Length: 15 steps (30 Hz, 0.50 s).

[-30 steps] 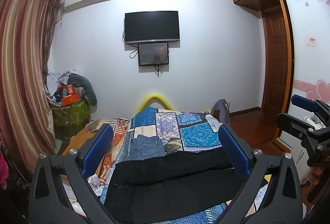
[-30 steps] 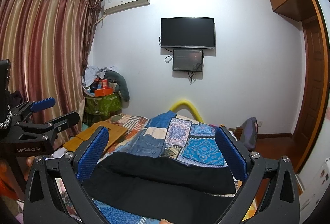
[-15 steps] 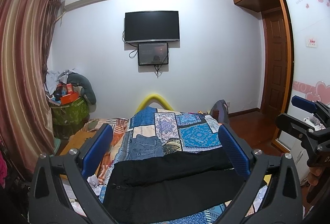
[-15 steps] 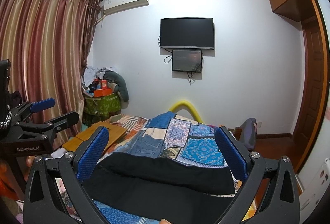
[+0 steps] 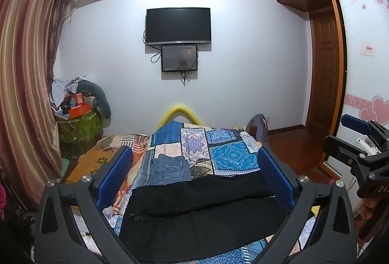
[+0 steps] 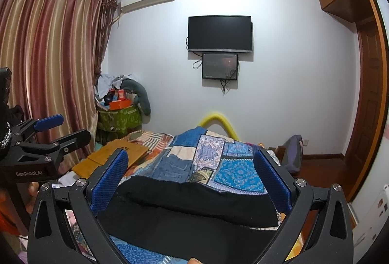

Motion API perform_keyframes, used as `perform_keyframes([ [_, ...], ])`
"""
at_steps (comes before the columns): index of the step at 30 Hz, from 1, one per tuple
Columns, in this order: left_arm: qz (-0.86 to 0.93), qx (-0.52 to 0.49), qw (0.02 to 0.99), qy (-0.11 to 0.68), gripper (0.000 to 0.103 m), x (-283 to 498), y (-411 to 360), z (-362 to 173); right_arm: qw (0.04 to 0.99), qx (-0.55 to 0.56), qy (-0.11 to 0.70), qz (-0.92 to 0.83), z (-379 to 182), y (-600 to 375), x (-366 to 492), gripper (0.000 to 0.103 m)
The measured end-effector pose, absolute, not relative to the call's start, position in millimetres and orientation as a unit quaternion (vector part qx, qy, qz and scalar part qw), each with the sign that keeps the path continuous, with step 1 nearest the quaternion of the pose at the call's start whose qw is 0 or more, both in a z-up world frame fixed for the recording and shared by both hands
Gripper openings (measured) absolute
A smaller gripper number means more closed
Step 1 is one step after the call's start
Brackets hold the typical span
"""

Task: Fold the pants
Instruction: 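Lower both grippers onto the black pants waistband and close them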

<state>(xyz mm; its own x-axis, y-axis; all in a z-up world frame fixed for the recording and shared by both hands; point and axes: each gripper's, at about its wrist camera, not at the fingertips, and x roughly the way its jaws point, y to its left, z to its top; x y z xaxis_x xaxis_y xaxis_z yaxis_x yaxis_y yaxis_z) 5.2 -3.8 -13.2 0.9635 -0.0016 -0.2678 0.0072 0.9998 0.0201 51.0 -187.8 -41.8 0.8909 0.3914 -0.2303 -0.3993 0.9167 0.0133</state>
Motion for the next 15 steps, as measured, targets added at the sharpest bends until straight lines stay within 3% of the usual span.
perform_keyframes([
  [15,0.088,0.024,0.977,0.192,0.103,116,76,-69,0.954,-0.021,0.208,0.213,-98,-178,142,0.102],
])
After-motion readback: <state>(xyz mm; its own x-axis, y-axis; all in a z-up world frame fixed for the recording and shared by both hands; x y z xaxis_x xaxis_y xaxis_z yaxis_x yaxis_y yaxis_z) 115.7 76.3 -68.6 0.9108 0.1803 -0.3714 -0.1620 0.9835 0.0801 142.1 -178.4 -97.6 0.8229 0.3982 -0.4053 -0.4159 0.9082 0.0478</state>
